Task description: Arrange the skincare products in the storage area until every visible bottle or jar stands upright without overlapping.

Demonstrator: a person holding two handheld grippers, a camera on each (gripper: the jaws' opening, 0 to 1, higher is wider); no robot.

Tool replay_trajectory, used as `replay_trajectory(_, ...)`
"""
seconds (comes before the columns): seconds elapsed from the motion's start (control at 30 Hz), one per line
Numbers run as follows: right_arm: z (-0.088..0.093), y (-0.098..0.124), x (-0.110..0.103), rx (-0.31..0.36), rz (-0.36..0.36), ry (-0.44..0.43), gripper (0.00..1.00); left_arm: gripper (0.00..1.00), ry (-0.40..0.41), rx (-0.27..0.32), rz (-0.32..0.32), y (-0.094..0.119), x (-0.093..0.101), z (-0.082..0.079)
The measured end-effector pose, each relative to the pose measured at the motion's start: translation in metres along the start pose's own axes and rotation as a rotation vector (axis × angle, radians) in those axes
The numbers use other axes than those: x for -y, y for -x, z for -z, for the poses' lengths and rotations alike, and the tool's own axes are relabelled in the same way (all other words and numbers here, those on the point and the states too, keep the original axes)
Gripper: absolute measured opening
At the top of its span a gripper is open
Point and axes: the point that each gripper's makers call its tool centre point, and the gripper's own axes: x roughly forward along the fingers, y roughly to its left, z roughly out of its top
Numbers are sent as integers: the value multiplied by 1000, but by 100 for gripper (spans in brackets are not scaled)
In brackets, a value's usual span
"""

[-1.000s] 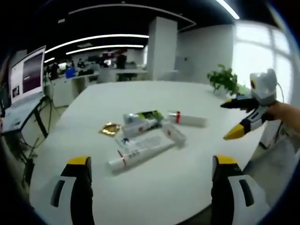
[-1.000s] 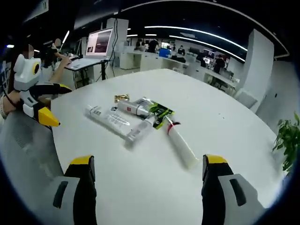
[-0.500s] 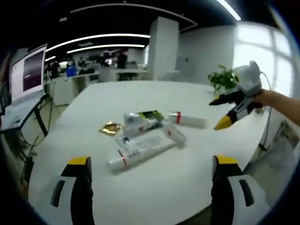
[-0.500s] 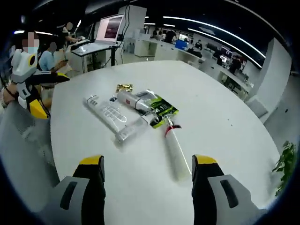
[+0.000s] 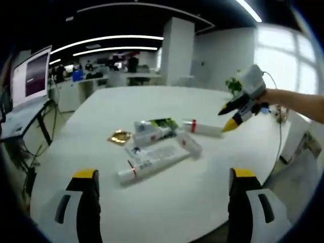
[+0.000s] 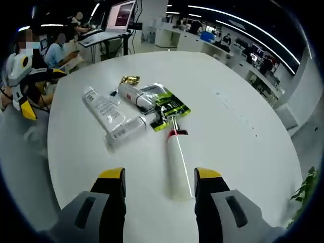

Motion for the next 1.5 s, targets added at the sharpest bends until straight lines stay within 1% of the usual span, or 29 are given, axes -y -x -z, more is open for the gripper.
replay_trajectory(0.03,1,-1,1,-5,-4,-4,54,99,1,-1,1,0,0,0)
replay_trajectory(0.1,5,-9,4,-32,-40,-18,54,99,2,-3,0,0,-1,1)
replay_trajectory(0.13,5,-12,7,-41,-43,-23,54,99,2,-3,0,0,-1,1)
replay_trajectory(0.17,7,-14,7,-57,-53,-16,53,99,3,-5,0,0,-1,2)
replay_trajectory(0.23,8,-18,9,-72,-50,1,52,99,3,-8,-2,0,-1,2)
replay_trajectory(0.27,10,-23,16,-88,-56,8,52,99,3,-8,-3,0,-1,2)
replay_trajectory(0.3,10,-25,18,-92,-56,11,52,99,4,-9,-3,0,-1,2)
replay_trajectory(0.43,9,-31,18,-111,-71,16,49,99,5,-7,-8,0,-2,2)
replay_trajectory(0.63,13,-48,24,-164,-112,31,46,99,9,-7,-15,0,-4,2)
replay_trajectory(0.7,13,-51,23,-180,-120,39,46,99,11,-6,-17,0,-4,2)
replay_trajectory(0.73,14,-50,18,-193,-131,45,46,99,12,-7,-19,0,-5,2)
replay_trajectory(0.77,14,-53,17,-204,-139,52,45,99,12,-7,-20,0,-5,2)
replay_trajectory(0.87,16,-60,23,-225,-146,52,44,99,13,-7,-20,0,-5,2)
replay_trajectory(1.07,18,-62,22,-260,-172,58,37,99,14,-9,-24,1,-6,2)
replay_trajectory(1.17,21,-66,26,-285,-178,59,35,99,13,-11,-26,1,-6,2)
replay_trajectory(1.27,25,-66,23,-310,-192,56,32,99,12,-13,-27,1,-6,2)
replay_trajectory(1.33,26,-68,25,-318,-191,64,31,99,12,-13,-29,1,-6,2)
replay_trajectory(1.5,28,-71,26,-334,-199,62,31,98,7,-16,-27,1,-5,3)
